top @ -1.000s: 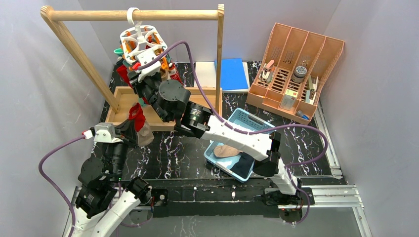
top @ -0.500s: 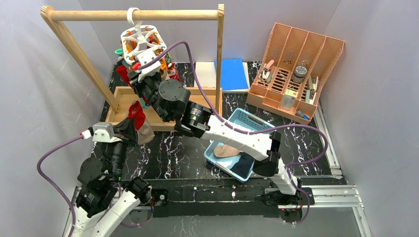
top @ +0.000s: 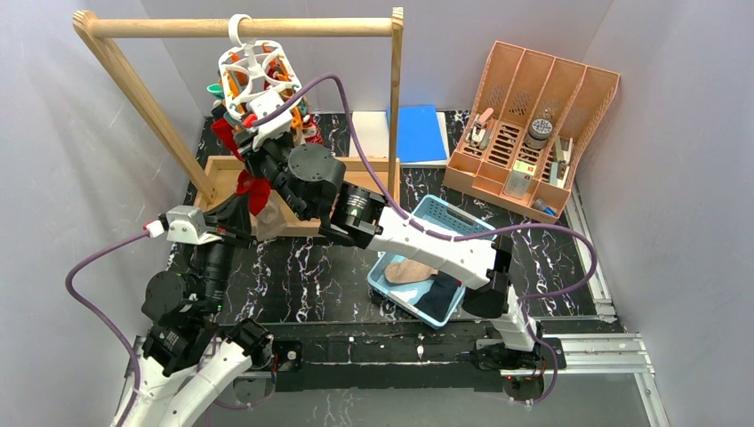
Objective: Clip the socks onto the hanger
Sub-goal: Open the clamp at the hanger.
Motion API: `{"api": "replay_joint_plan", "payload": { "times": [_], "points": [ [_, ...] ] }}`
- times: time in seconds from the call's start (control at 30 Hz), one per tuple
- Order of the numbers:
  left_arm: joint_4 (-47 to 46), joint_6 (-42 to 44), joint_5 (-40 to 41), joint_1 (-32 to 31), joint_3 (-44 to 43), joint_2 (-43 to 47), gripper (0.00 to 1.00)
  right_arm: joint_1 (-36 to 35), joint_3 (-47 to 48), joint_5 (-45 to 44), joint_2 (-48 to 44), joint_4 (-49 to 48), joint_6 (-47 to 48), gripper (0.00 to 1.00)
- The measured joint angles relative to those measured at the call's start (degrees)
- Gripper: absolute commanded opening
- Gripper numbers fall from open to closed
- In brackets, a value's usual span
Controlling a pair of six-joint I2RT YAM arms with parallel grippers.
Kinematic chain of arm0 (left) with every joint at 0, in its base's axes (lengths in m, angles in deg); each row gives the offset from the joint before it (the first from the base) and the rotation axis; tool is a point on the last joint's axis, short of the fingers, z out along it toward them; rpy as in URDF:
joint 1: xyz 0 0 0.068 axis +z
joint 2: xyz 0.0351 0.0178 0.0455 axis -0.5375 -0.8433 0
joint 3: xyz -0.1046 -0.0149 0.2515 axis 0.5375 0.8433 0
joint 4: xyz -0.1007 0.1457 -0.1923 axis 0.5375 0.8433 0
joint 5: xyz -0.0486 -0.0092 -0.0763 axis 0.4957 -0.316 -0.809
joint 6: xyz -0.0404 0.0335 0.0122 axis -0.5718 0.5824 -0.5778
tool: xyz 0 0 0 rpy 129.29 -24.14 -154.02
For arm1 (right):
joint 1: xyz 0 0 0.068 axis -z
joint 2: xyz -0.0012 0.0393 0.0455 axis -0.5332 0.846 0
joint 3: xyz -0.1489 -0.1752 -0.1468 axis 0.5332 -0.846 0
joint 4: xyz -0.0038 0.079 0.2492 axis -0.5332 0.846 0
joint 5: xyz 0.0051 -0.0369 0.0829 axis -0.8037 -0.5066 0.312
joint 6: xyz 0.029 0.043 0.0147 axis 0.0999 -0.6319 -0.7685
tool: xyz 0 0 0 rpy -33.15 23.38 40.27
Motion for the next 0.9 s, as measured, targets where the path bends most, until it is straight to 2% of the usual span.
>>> {"api": "replay_joint_plan", "payload": {
  "times": [0.3, 0.9],
  "points": [
    [-3.93, 0.26, -0.81, 0.00, -0.07, -2.27, 0.00, 0.09, -0.15, 0.39, -0.98, 0.02, -0.07, 0.01],
    [-5.90, 0.66, 0.48, 0.00, -1.46, -3.76, 0.00, 0.15, -1.57, 0.96, -1.92, 0.02, -2.84, 0.01]
  ]
}}
